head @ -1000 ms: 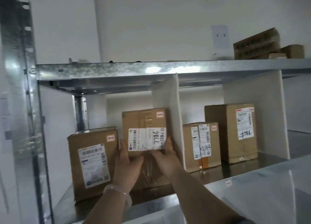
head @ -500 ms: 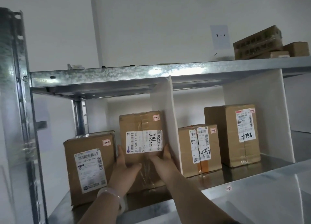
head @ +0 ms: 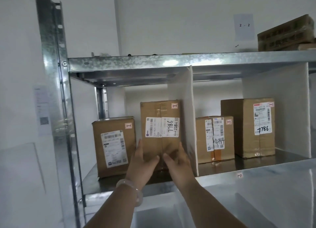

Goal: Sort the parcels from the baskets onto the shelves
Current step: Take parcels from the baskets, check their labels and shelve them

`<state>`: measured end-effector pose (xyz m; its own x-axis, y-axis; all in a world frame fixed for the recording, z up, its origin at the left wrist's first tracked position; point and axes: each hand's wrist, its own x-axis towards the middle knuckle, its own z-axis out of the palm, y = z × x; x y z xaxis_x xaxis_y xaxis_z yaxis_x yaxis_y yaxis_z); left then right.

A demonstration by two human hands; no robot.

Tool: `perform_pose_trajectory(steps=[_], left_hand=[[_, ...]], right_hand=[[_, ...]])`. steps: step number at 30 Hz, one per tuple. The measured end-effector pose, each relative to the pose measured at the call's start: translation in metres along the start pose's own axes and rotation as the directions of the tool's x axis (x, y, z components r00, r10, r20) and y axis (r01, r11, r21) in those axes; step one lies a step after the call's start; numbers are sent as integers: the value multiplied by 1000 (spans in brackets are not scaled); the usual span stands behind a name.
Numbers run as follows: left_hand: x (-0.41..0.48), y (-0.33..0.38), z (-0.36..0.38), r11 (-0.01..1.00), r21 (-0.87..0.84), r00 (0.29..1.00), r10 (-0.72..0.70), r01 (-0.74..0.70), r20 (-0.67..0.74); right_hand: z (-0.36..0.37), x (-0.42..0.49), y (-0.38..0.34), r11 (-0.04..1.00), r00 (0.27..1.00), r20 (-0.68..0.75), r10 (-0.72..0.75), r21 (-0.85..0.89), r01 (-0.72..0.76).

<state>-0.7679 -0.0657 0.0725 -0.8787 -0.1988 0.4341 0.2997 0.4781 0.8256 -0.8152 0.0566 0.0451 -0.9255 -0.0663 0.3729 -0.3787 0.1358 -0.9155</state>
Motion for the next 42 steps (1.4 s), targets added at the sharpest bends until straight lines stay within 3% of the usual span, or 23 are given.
perform_pose_trajectory(steps=[5, 10, 13, 20, 27, 33, 42], left_hand=[[-27, -7, -25, 1000, 21, 999, -23, 23, 24], [-68, -20, -70, 986, -166, 1000, -2, 6, 23], [-102, -46, -112, 988, -152, 999, -21, 24, 26], [-196, -110, -252, 963, -64, 940, -271, 263, -208], [-285, -201, -350, 884, -62, 843, -461, 463, -278], [-312, -265, -379, 836, -19, 803, -532, 548, -270], [-259, -376, -391, 735, -13, 720, -666, 677, -195]], right_hand=[[12, -42, -14, 1000, 999, 38, 17, -2, -17], [57, -89, -26, 1000, 999, 44, -9, -4, 9], [101, -130, -33, 998, 997, 81, 16, 55, -20], [242, -230, -36, 989, 961, 253, 115, 65, -135], [361, -310, -22, 982, 845, 504, 178, -38, -184], [414, -325, 16, 960, 780, 562, 276, -118, -254], [472, -260, 118, 897, 727, 527, 440, -230, -377]])
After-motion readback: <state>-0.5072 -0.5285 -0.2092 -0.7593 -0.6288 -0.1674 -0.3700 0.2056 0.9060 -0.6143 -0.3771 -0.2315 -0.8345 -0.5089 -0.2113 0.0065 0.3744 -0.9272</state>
